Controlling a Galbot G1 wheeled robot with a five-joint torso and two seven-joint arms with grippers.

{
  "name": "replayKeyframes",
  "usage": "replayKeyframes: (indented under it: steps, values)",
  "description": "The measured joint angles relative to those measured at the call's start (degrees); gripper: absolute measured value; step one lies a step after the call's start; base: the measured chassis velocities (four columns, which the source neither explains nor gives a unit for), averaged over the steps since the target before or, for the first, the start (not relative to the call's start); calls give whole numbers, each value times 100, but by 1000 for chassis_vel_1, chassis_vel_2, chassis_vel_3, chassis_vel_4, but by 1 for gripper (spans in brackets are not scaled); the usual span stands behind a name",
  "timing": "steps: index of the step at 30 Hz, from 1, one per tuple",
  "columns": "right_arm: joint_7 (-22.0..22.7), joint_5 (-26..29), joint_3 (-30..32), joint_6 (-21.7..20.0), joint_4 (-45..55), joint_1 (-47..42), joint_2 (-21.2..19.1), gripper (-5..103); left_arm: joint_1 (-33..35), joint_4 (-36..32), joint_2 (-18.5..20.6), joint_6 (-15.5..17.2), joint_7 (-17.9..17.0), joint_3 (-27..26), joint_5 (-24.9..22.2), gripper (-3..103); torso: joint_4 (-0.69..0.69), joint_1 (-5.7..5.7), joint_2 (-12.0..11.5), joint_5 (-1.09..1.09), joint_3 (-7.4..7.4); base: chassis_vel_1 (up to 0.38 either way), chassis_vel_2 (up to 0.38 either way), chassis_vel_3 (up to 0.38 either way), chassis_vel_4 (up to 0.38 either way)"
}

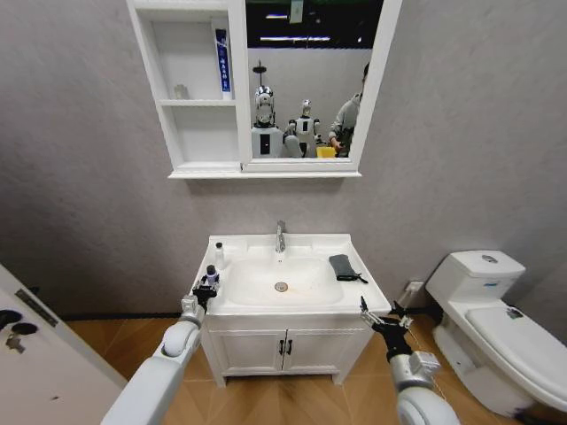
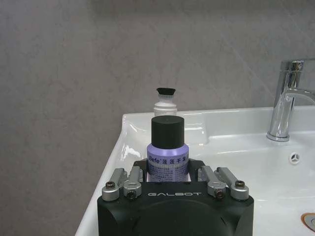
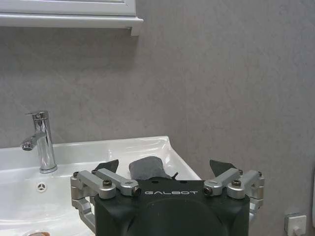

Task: Move facial cleanser and shampoo from washbasin to cabinet, then wipe washbasin with towel.

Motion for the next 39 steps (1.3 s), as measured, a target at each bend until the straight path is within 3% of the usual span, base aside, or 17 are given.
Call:
replayKeyframes:
  steps: [3,6,8,11,13,14,17,22,28,31,32,34,36,39]
  values:
    - [-15,36,-5,0,10,7,-4,100,88,-253,128,120,-177,-2,-156,43,0,0,0,1,0,0,0,0,0]
    - [-39,66,-7,0,23,15,-10,100,215,-777,454,369,-357,-80,-330,43,1,0,0,0,0,0,0,0,0]
    - [-74,60,-14,1,21,21,14,100,294,-1383,875,642,-578,-271,-616,43,1,0,0,0,-1,0,0,0,0]
    - [-84,52,-30,2,21,24,34,100,311,-1634,1091,760,-692,-363,-780,43,1,0,0,1,-1,0,0,0,0]
    - [-99,17,-85,4,-2,47,96,100,342,-2213,1716,1077,-957,-593,-1365,43,1,0,0,1,-1,0,0,0,0]
    - [-99,17,-85,4,-2,47,96,100,342,-2213,1716,1077,-957,-593,-1365,43,1,0,0,1,-1,0,0,0,0]
    - [-101,-11,-135,7,-18,68,169,100,354,-2747,2369,1433,-1242,-789,-2153,43,1,0,0,2,-1,0,0,0,0]
    - [-117,-29,-137,16,-17,68,193,100,148,-2817,2674,1509,-1283,-762,-2444,43,1,-1,0,1,-1,0,0,0,0]
    - [-127,-30,-107,26,16,62,161,100,-856,-2518,2809,1635,-1402,-290,-2761,43,-1,0,0,0,0,0,0,0,0]
    - [-125,-26,-65,26,29,60,107,100,-2028,-2220,2943,1798,-1573,371,-3221,43,-2,0,0,3,0,0,0,0,0]
    - [-125,-26,-65,26,29,60,107,100,-2028,-2220,2943,1798,-1573,371,-3221,43,-2,0,0,3,0,0,0,0,0]
    - [-122,-20,-49,25,33,70,92,100,-2843,-2020,3016,1993,-1708,903,-3687,43,-1,1,0,1,0,0,0,0,0]
    - [-122,-18,-47,25,34,73,90,100,-3028,-1971,3035,2038,-1712,1025,-3760,43,-1,0,0,1,0,0,0,0,0]
    - [-127,-10,-42,25,33,80,88,100,-4159,-1633,3118,2257,-1653,1684,-4001,43,1,1,0,2,0,0,0,0,0]
